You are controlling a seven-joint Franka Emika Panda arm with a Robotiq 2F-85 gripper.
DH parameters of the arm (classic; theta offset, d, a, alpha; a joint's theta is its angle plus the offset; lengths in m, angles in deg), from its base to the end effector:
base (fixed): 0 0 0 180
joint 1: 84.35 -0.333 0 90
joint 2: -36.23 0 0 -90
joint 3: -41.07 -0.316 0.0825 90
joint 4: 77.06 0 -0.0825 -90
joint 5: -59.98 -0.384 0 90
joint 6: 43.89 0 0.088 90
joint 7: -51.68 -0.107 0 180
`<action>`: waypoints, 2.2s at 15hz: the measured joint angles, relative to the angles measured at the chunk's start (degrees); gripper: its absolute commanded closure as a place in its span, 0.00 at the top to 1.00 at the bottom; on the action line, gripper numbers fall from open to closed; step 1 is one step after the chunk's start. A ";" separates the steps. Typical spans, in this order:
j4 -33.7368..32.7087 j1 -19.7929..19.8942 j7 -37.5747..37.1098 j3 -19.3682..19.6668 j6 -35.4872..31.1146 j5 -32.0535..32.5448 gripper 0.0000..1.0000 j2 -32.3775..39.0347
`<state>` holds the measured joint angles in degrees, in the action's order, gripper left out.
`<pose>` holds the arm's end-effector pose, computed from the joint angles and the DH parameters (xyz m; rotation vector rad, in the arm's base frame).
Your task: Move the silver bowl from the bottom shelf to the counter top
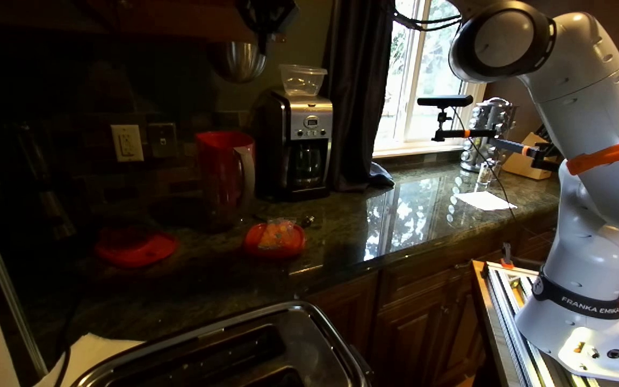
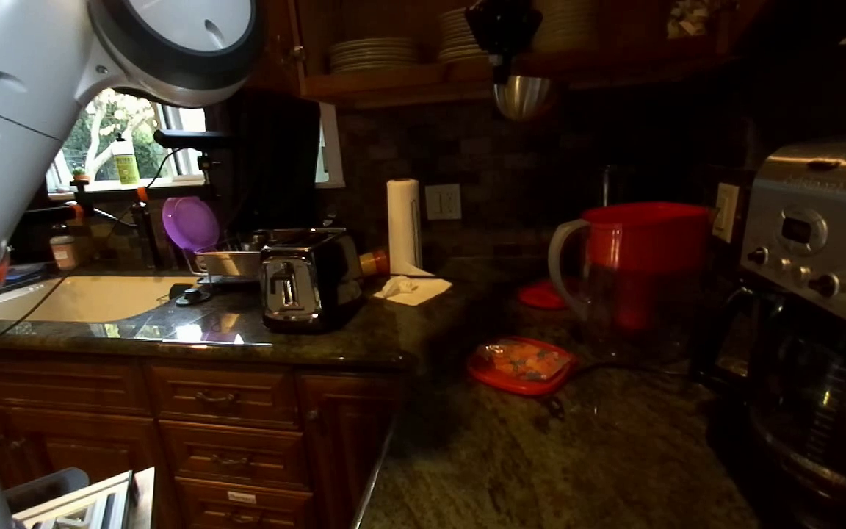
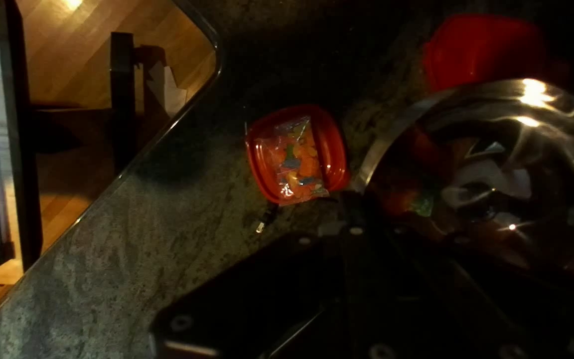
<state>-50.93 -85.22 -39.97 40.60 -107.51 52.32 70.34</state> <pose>0.6310 0.0301 0.7101 -2.1897 2.0703 0.0727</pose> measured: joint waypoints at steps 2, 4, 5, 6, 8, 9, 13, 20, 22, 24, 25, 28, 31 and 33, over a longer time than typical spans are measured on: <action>0.03 -0.27 3.99 -0.03 3.73 0.30 0.01 0.07; 0.07 -0.67 8.29 -0.19 7.51 0.37 0.01 0.38; 0.09 -1.00 10.39 -0.31 8.84 0.37 0.01 0.73; 0.09 -1.47 12.46 -0.48 9.72 0.37 0.01 1.24; 0.11 -2.77 16.09 -1.13 10.03 0.31 0.01 2.68; 0.12 -3.52 17.40 -1.55 10.04 0.21 0.01 3.55; 0.07 -5.08 20.36 -3.28 10.02 -1.72 0.03 6.61; -0.08 -5.11 20.22 -2.85 7.75 -1.56 0.01 6.85; 0.00 -5.36 20.15 -2.51 4.91 -1.21 0.01 7.61; 0.01 -5.68 22.89 -2.41 3.25 -0.44 0.01 9.11; 0.02 -5.79 25.95 -2.45 2.82 -0.31 0.01 9.99; 0.03 -5.92 34.60 -2.63 2.16 -0.29 0.01 12.52; 0.04 -6.01 42.64 -2.96 2.11 -0.30 0.01 14.83; 0.05 -5.88 47.40 -3.24 2.12 -0.85 0.03 16.31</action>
<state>-50.88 -91.11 7.43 37.35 -105.40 51.47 86.65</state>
